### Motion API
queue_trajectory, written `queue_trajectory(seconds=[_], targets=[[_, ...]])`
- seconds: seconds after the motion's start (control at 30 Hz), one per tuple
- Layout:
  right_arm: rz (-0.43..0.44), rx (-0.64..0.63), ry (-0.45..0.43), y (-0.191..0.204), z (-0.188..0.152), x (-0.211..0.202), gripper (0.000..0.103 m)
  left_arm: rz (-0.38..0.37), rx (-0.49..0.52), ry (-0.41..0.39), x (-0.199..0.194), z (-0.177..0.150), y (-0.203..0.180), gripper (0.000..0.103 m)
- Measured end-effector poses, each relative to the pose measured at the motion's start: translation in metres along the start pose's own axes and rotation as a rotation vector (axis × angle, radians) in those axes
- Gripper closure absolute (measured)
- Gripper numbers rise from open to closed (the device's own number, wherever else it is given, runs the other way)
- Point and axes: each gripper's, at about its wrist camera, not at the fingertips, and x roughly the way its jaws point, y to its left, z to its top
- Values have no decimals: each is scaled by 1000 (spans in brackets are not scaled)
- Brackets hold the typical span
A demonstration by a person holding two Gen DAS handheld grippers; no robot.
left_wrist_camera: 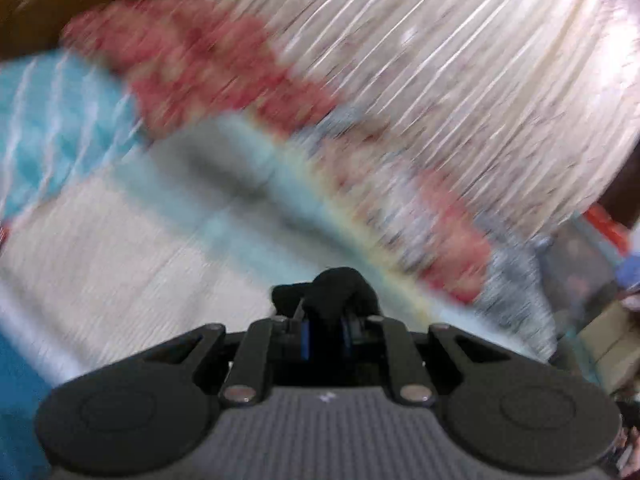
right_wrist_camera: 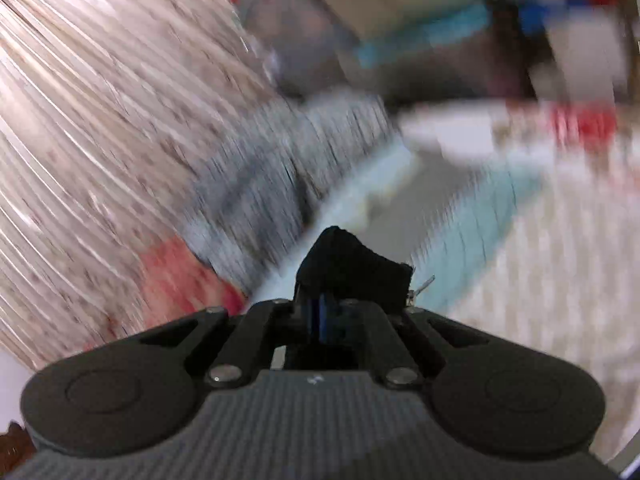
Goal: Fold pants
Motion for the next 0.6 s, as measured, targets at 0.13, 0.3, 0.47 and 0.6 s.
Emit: queue_trajectory(seconds=[0.13, 0.3, 0.47, 0.6], targets=[[72, -12, -100, -8, 36, -61, 97, -106, 105, -95, -31, 9, -34, 91], [45, 31, -40, -70, 7, -94, 97, -106, 79, 3, -54, -61, 3, 90], [-187, 91, 139, -161, -69, -79, 97, 49, -45, 285, -38, -183, 74, 90], [-350, 201, 198, -210, -114, -79, 88, 69, -184, 366, -38, -226, 109, 83]])
